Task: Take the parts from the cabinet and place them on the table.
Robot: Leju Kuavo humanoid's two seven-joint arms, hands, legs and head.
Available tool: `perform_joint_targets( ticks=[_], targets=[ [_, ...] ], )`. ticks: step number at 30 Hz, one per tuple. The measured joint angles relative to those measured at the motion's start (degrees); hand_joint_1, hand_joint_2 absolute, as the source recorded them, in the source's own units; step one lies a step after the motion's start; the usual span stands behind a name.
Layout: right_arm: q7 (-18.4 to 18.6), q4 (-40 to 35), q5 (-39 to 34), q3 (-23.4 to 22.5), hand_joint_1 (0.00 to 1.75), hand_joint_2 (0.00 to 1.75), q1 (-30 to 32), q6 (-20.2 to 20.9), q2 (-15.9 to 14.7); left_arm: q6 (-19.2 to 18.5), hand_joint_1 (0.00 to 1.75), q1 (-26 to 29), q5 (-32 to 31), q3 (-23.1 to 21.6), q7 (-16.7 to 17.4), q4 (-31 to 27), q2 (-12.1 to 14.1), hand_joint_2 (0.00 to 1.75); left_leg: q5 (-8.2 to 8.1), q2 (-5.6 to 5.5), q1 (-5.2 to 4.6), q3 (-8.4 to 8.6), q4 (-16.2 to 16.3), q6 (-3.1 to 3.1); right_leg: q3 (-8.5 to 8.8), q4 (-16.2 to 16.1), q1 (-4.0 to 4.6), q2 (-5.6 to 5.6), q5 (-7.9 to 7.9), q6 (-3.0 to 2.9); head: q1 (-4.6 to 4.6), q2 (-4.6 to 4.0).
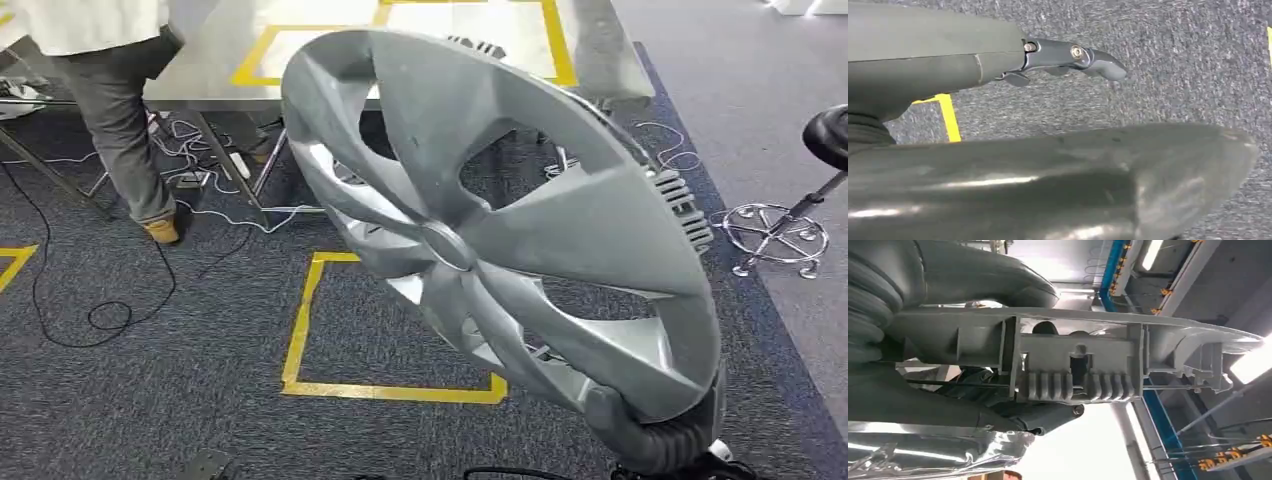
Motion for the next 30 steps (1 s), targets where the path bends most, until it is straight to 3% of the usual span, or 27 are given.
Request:
perform_joint_targets(
  ticks=[1,2,3,4,5,7,9,10,12,13,14,15,16,17,18,19,22,24,25,28,29,30],
  targets=[
    [0.0,0.0,0.0,0.0,1.75,1.75,0.1,0.0,0.0,0.0,0.00,0.0,0.0,0.0,0.0,0.0,0.0,0.00,3.03,0.00,0.01,0.76,-2.9,0.11,0.61,0.0,-0.01,0.09,-0.39,0.08,0.07,0.00],
    [0.0,0.0,0.0,0.0,1.75,1.75,0.0,0.0,0.0,0.0,0.00,0.0,0.0,0.0,0.0,0.0,0.1,0.00,7.52,0.00,0.01,2.57,-8.4,0.24,1.48,0.0,-0.03,0.12,-1.00,0.32,0.04,0.00],
    [0.0,0.0,0.0,0.0,1.75,1.75,-0.1,0.0,0.0,0.0,0.00,0.0,0.0,0.0,0.0,0.0,0.1,0.00,10.15,0.00,0.02,3.81,-12.4,0.37,1.69,-0.1,0.01,0.14,-1.47,0.62,-0.04,0.00],
    [0.0,0.0,0.0,0.0,1.75,1.75,-0.2,0.0,0.0,0.0,0.00,0.1,0.0,0.1,0.0,0.0,0.1,0.00,9.53,-0.07,-0.10,4.95,-14.5,0.47,2.00,0.5,0.59,0.30,-2.20,1.07,-0.04,0.00],
    [-0.1,0.0,-0.1,0.0,1.75,1.75,-0.2,0.0,0.0,0.0,0.00,-0.1,-0.1,0.1,0.0,0.0,0.1,0.00,8.28,-0.06,-0.03,5.19,-15.1,1.02,1.77,0.3,0.55,0.49,-2.35,1.28,-0.02,0.00],
    [0.0,0.0,0.0,0.0,1.75,1.75,-0.1,0.0,0.0,0.0,0.00,0.0,-0.3,0.1,-0.2,0.0,0.1,0.00,7.80,-0.06,-0.23,5.23,-15.3,1.66,2.11,-0.4,0.42,0.42,-2.59,1.86,0.17,0.00],
    [0.0,0.0,0.0,0.0,1.75,1.75,-0.1,0.0,0.0,0.0,0.00,0.1,-0.3,0.1,-0.2,0.0,0.0,0.00,7.52,-0.09,0.26,5.97,-15.6,2.42,2.37,0.7,0.44,0.09,-3.31,2.57,0.24,0.00],
    [0.0,0.0,0.0,0.1,1.75,1.75,-0.2,0.1,0.0,0.0,0.00,0.0,-0.3,0.1,-0.2,0.0,0.1,0.00,7.22,-0.08,0.28,6.29,-15.6,2.83,1.04,3.5,0.40,-0.15,-4.62,2.80,0.76,0.00],
    [0.0,0.0,0.0,0.1,1.75,1.75,-0.1,0.1,0.0,0.0,0.00,0.0,-0.3,0.1,-0.3,0.0,0.2,0.00,6.53,-0.07,0.21,6.85,-15.6,3.04,-4.80,13.5,0.29,-0.28,-8.96,3.19,0.74,0.00],
    [0.0,0.0,0.0,0.1,1.75,1.75,0.0,0.1,0.0,0.0,0.00,0.0,-0.3,0.1,-0.3,0.0,0.2,0.00,6.17,-0.07,0.18,7.25,-15.6,3.04,-7.23,17.2,0.29,-0.28,-9.74,3.24,0.74,0.00],
    [0.0,0.0,0.0,0.1,1.75,1.75,0.1,0.1,0.0,0.0,0.00,0.1,-0.3,0.1,-0.3,0.0,0.2,0.00,5.71,-0.08,0.16,7.85,-15.6,3.05,-8.70,18.5,0.29,-0.29,-8.90,3.21,0.77,0.00],
    [0.0,0.0,0.0,0.1,1.75,1.75,0.1,0.1,0.0,0.0,0.00,0.2,-0.3,0.1,-0.3,0.0,0.2,0.00,5.20,-0.11,0.16,8.60,-15.6,3.02,-8.67,17.1,0.30,-0.29,-6.58,3.12,0.72,0.00],
    [0.0,0.0,0.0,0.1,1.75,1.75,0.1,0.1,0.0,0.0,0.00,0.2,-0.3,0.1,-0.3,0.0,0.2,0.00,4.66,-0.16,0.16,9.43,-15.6,2.93,-7.65,13.5,0.30,-0.29,-3.32,2.95,0.81,0.00],
    [0.0,0.0,0.0,0.1,1.75,1.75,0.1,0.1,0.0,0.0,0.00,0.2,-0.3,0.1,-0.3,0.0,0.1,0.00,3.99,-0.23,0.19,10.47,-15.6,2.77,-5.72,7.8,0.30,-0.31,0.75,2.74,0.79,0.00],
    [0.0,0.0,0.0,0.1,1.75,1.75,0.1,0.1,0.0,0.0,0.00,0.2,-0.3,0.1,-0.3,0.0,0.2,0.00,3.31,-0.24,0.19,11.22,-15.6,2.49,-4.09,2.7,0.30,-0.47,3.78,2.52,0.81,0.00],
    [0.0,0.1,-0.1,0.1,1.75,1.75,0.0,0.1,0.0,0.0,0.00,0.1,-0.3,0.1,-0.3,0.0,0.2,0.00,2.85,-0.25,-0.20,11.38,-15.5,2.00,-3.42,2.3,0.57,-0.57,2.81,2.58,0.81,-0.04],
    [0.0,0.0,-0.1,0.1,1.75,1.75,0.4,0.2,0.0,0.0,0.00,0.0,-0.3,0.1,-0.3,0.0,0.2,0.00,2.80,-0.21,-0.10,11.35,-16.1,1.36,-3.37,1.4,0.69,-0.24,2.06,1.59,0.35,-0.02],
    [0.0,0.0,-0.1,0.0,1.75,1.75,0.8,0.2,0.0,0.0,0.00,-0.2,-0.4,0.1,-0.3,0.0,0.3,0.00,2.11,-0.07,-0.01,11.75,-16.0,0.59,-2.49,0.6,0.14,-0.23,1.85,0.91,0.35,-0.02],
    [-0.2,0.0,-0.1,-0.1,1.75,1.75,0.8,0.2,-0.1,0.0,0.00,-0.3,-0.5,0.1,-0.4,0.0,0.2,0.00,1.00,-0.09,-0.14,10.66,-13.6,0.42,-2.04,0.4,0.13,-0.33,1.49,0.36,0.03,-0.02],
    [-0.5,0.0,0.0,-0.2,1.75,1.75,0.9,0.3,-0.1,0.0,0.00,-0.1,-0.5,0.1,-0.5,0.0,0.3,0.00,-3.82,-0.09,-0.08,3.00,-0.8,0.11,-1.37,0.4,0.14,-0.38,0.64,-0.06,0.07,-0.02],
    [-0.5,0.0,0.0,-0.2,1.75,1.75,1.1,0.3,-0.1,0.0,0.00,0.1,-0.6,0.1,-0.5,0.0,0.3,0.00,-3.66,-0.09,-0.08,0.89,1.7,0.04,-0.97,0.4,0.13,-0.28,0.31,-0.09,0.04,-0.02],
    [-0.5,0.0,0.1,-0.2,1.75,1.75,1.4,0.3,-0.1,0.0,0.00,0.1,-0.7,0.2,-0.5,0.0,0.3,0.00,-1.73,-0.09,-0.07,0.40,1.2,0.07,-0.42,0.4,0.10,-0.17,-0.08,-0.03,0.04,-0.02]
  ],
)
